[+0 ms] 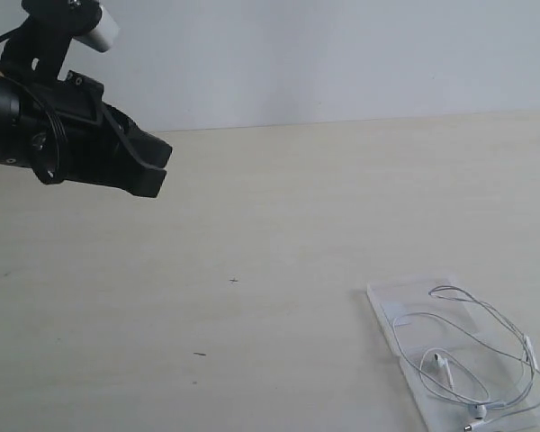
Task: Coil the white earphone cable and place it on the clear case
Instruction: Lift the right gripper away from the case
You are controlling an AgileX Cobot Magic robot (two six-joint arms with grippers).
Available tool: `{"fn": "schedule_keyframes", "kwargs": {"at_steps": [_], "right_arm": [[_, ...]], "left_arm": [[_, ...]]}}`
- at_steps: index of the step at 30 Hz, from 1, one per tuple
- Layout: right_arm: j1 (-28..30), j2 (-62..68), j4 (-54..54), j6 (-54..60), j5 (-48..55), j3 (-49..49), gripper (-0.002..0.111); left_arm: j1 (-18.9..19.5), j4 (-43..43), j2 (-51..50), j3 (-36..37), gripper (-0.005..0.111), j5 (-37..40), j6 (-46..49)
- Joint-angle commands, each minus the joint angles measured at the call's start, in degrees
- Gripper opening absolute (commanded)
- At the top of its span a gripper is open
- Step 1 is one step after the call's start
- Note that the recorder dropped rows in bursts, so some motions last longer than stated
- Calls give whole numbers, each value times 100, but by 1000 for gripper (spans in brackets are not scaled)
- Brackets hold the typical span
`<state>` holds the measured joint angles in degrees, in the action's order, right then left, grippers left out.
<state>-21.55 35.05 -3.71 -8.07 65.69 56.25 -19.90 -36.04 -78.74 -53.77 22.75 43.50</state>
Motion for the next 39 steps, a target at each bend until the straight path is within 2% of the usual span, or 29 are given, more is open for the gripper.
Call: {"fn": "schedule_keyframes", "kwargs": {"at_steps": [1, 11, 14, 19, 21, 24, 28, 39], "right_arm": [[25, -950, -46, 62, -195, -45, 0], [25, -2521, -46, 62, -254, -45, 0], [56, -2846, 127, 77, -1003, -214, 0], [851, -3316, 249, 675, -3334, -1497, 0], [1208, -3443, 195, 807, -3886, -2090, 0], [1486, -3487, 218, 807, -4131, -3031, 0], [1486, -3457, 235, 807, -4368, -4000, 0], [1486, -3501, 97, 749, -5022, -5346, 0]], "left_arm": [[-9, -26, 8, 28, 0, -70, 21], [-9, -26, 8, 28, 0, -70, 32], [-9, -26, 8, 28, 0, -70, 32], [-9, -26, 8, 28, 0, -70, 32], [-9, -26, 8, 28, 0, -70, 32], [-9, -26, 8, 28, 0, -70, 32], [-9, -26, 8, 28, 0, -70, 32], [-9, -26, 8, 28, 0, -70, 32]]}}
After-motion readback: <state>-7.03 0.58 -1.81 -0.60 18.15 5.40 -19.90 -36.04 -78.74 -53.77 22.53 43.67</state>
